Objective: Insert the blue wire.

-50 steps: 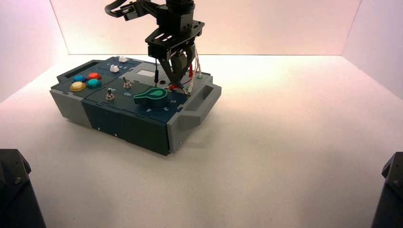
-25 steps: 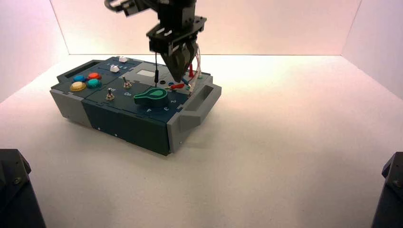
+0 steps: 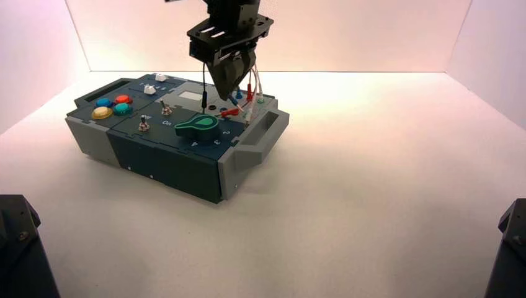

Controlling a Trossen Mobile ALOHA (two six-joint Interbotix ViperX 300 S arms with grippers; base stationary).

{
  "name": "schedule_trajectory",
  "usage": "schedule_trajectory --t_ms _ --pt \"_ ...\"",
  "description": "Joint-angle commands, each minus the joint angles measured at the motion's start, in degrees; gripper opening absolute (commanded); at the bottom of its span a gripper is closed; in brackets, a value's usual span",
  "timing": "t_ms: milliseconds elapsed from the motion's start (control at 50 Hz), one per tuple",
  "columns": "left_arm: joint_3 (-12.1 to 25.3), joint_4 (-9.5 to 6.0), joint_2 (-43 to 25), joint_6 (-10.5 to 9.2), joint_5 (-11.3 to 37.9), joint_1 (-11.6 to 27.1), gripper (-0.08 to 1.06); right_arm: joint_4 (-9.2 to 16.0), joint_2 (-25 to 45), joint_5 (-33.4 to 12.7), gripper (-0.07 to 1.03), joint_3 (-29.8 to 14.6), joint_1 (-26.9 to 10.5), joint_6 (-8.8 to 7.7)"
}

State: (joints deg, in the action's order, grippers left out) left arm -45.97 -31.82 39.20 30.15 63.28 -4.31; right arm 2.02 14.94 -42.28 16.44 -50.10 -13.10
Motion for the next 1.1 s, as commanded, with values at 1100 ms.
schedule_trajectory --t_ms 1100 --pt "0.7 -0.44 0.4 -0.18 -0.1 -0.3 0.13 0.7 -3.3 35.2 -0.01 12.4 0.1 7.12"
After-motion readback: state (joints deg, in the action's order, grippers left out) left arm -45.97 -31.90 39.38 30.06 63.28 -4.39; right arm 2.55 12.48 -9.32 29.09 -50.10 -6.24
